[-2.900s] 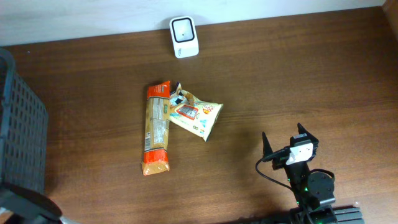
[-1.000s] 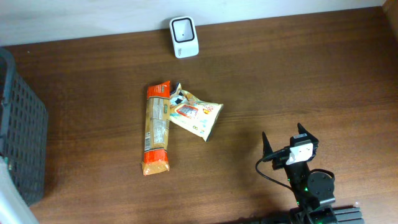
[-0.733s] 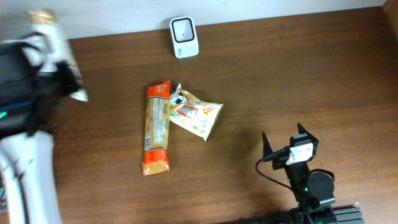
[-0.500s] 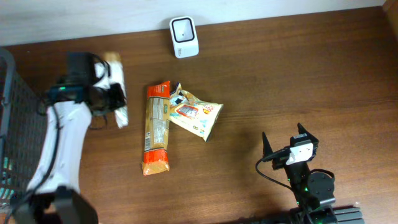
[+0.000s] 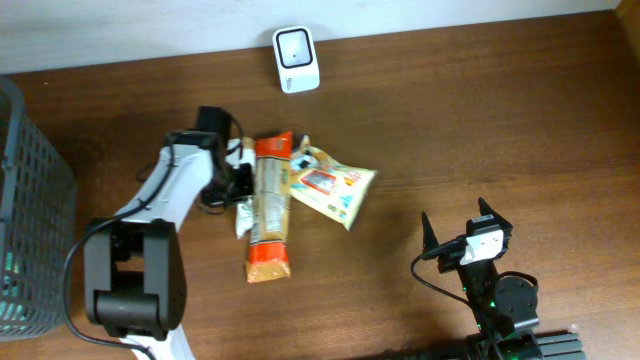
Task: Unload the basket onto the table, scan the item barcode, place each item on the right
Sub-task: 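Place the white pack next to the spaghetti pack and release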
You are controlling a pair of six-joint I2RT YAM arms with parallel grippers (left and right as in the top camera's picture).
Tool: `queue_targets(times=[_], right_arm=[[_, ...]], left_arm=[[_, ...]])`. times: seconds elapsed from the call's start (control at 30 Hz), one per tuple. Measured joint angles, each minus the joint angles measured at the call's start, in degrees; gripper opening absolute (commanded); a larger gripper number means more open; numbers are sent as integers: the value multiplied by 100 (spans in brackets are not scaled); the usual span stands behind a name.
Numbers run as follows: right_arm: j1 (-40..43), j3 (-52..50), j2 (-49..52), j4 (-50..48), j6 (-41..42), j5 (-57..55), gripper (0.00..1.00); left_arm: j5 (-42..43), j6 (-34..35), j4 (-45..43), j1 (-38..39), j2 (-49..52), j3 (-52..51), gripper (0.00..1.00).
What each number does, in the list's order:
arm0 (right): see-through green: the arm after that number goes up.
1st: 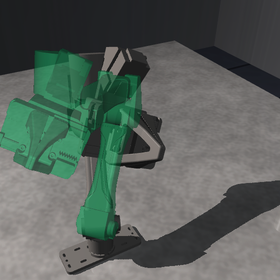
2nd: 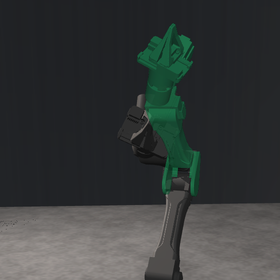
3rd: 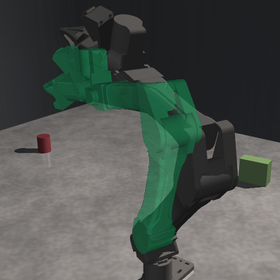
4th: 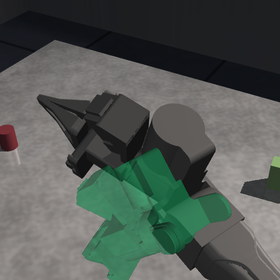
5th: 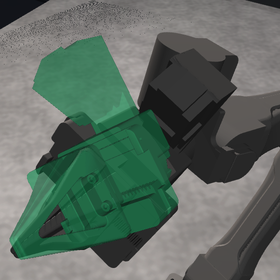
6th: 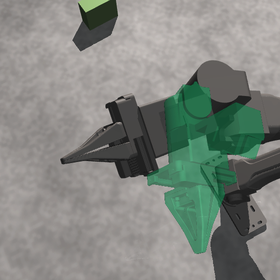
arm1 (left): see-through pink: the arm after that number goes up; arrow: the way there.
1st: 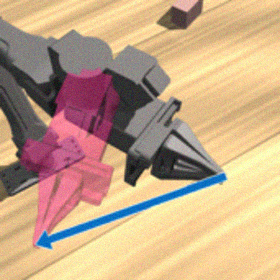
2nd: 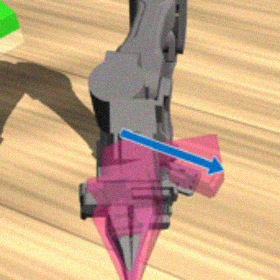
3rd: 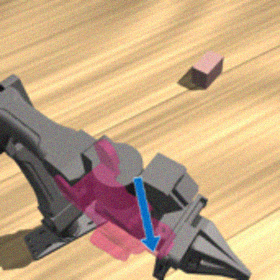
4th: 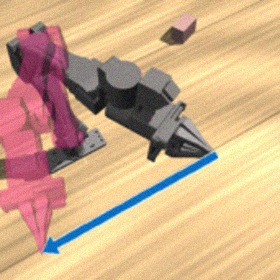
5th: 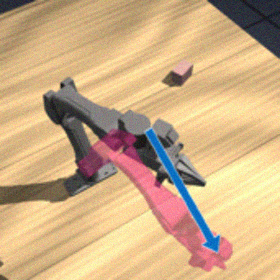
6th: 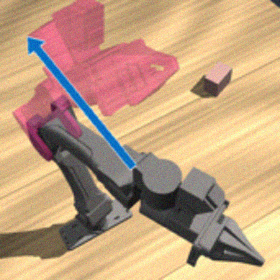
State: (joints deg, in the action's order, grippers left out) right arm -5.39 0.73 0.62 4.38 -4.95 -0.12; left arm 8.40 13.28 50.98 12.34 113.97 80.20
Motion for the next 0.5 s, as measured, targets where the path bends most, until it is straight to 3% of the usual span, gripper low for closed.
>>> queue_targets(times=[0.1, 0.13, 0.2, 0.23, 0.3, 0.43, 0.5], right_arm=[[0, 0, 0, 0, 0, 0, 99], [0, 0, 0, 0, 2, 0, 99], [0, 0, 0, 0, 0, 0, 99], [0, 0, 0, 0, 2, -2, 99], [0, 0, 0, 0, 2, 0, 99], [0, 0, 0, 0, 2, 0, 99], [0, 0, 0, 0, 2, 0, 99]], left_arm=[[66, 2, -136, 378, 4, 0, 0], [94, 2, -201, 487, 7, 0, 4], [157, 13, -273, 667, 15, 0, 39], [184, 59, -280, 719, 15, 0, 62], [243, 61, -302, 750, 48, 0, 82], [251, 133, 46, 599, 114, 74, 100], [118, 125, 507, 483, 114, 378, 99]])
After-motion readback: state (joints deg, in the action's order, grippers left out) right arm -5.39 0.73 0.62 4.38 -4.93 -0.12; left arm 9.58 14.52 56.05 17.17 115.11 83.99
